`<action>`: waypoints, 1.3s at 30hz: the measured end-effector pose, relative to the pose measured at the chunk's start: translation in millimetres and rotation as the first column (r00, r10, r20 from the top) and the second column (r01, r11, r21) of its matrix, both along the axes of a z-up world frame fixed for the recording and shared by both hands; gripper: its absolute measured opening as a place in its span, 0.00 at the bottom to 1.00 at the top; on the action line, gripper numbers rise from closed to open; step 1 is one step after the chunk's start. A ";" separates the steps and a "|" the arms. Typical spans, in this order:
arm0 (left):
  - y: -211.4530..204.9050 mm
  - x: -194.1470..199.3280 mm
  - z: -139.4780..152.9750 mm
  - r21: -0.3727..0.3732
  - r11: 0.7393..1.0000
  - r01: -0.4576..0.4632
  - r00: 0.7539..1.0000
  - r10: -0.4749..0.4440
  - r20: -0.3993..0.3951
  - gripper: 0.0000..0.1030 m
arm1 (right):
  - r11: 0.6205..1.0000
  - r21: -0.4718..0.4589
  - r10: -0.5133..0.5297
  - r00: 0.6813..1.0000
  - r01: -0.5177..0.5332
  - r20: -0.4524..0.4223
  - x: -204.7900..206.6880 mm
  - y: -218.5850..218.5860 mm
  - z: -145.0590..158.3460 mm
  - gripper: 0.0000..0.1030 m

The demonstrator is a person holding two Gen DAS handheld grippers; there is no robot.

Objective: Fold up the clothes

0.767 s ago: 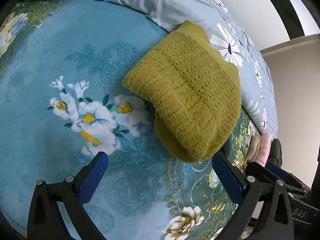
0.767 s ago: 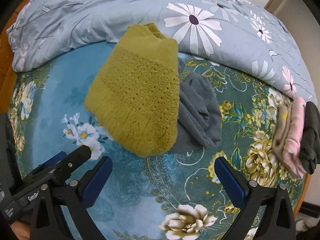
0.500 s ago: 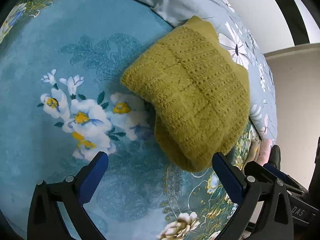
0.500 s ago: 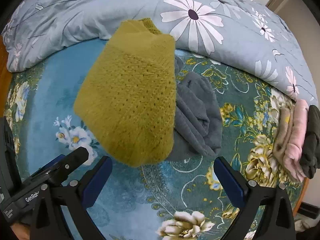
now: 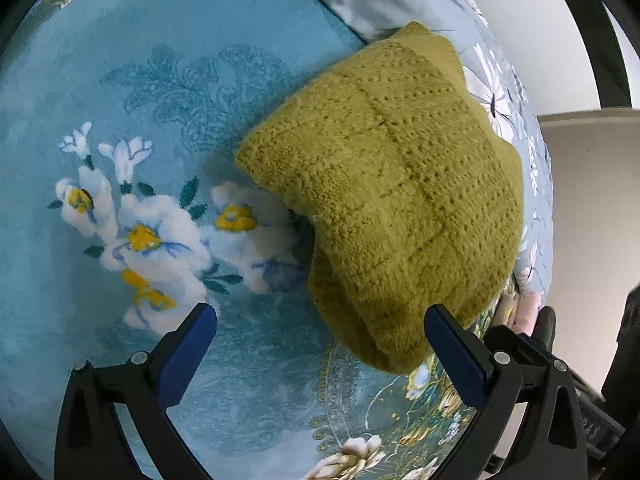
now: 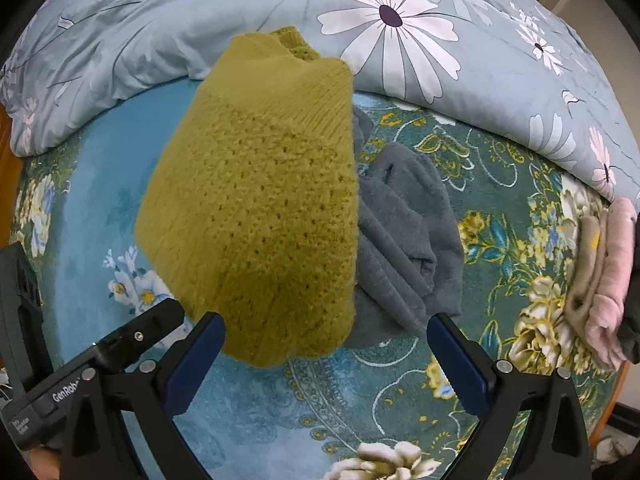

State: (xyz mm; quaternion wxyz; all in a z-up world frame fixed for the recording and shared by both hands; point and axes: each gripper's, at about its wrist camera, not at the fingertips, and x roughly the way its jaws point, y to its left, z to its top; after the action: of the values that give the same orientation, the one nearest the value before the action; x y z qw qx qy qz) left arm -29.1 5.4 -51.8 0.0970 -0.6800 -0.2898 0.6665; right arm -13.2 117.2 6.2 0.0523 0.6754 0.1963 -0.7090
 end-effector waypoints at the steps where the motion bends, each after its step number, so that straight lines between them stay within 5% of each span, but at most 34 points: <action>1: -1.3 -0.8 -2.8 0.013 1.000 -0.022 1.000 0.022 0.017 1.00 | 1.000 -0.002 -0.005 1.000 0.005 0.001 1.8 2.1 2.5 0.99; 8: 7.7 -15.7 -18.7 0.149 0.969 -0.197 0.977 0.182 0.111 0.91 | 0.997 -0.021 -0.073 0.997 0.073 -0.007 22.7 33.6 33.4 0.99; 9: 11.5 -18.4 -16.8 0.153 0.968 -0.200 0.977 0.184 0.111 0.77 | 0.996 -0.024 -0.083 0.997 0.082 -0.008 25.7 38.1 37.9 0.99; 10: 14.6 -20.5 -13.4 0.152 0.967 -0.204 0.976 0.188 0.111 0.44 | 0.995 -0.027 -0.092 0.996 0.092 -0.009 28.7 42.6 42.3 0.99; 12: 20.8 -24.9 -6.5 0.151 0.966 -0.210 0.975 0.195 0.110 0.16 | 0.994 -0.022 -0.107 0.994 0.106 -0.023 36.4 57.6 52.2 0.99; 14: 26.1 -28.7 7.0 0.148 0.968 -0.201 0.978 0.190 0.081 0.14 | 0.992 -0.018 -0.128 0.991 0.128 -0.034 47.5 73.1 64.3 0.99; 17: 16.5 -28.4 58.7 0.180 0.972 -0.154 0.982 0.170 -0.078 0.13 | 0.985 -0.021 -0.170 0.984 0.169 -0.059 59.1 95.4 84.0 0.99; 23: -74.1 -49.0 161.3 0.300 0.935 -0.188 0.911 0.281 -0.302 0.12 | 0.969 -0.083 -0.240 0.969 0.234 -0.059 80.4 102.1 109.9 0.99; 29: -83.5 -38.3 225.7 0.188 0.979 -0.078 0.870 0.159 -0.467 0.12 | 0.961 -0.141 -0.249 0.965 0.236 -0.078 106.5 86.0 128.4 0.99; 36: -72.3 12.1 233.1 0.236 0.972 -0.003 0.865 0.121 -0.488 0.12 | 0.952 -0.199 -0.258 0.960 0.233 -0.108 136.1 72.4 148.5 0.99; 39: -59.1 55.5 204.0 0.188 0.981 0.040 0.901 0.046 -0.431 0.12 | 0.951 -0.196 -0.262 0.959 0.238 -0.108 146.5 75.0 149.3 0.99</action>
State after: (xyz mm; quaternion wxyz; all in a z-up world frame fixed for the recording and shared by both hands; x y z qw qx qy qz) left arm 26.4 -53.6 152.1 0.2229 -0.5019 -0.3250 0.7699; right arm 133.3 192.3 155.5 0.0099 0.6386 0.0467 -0.7680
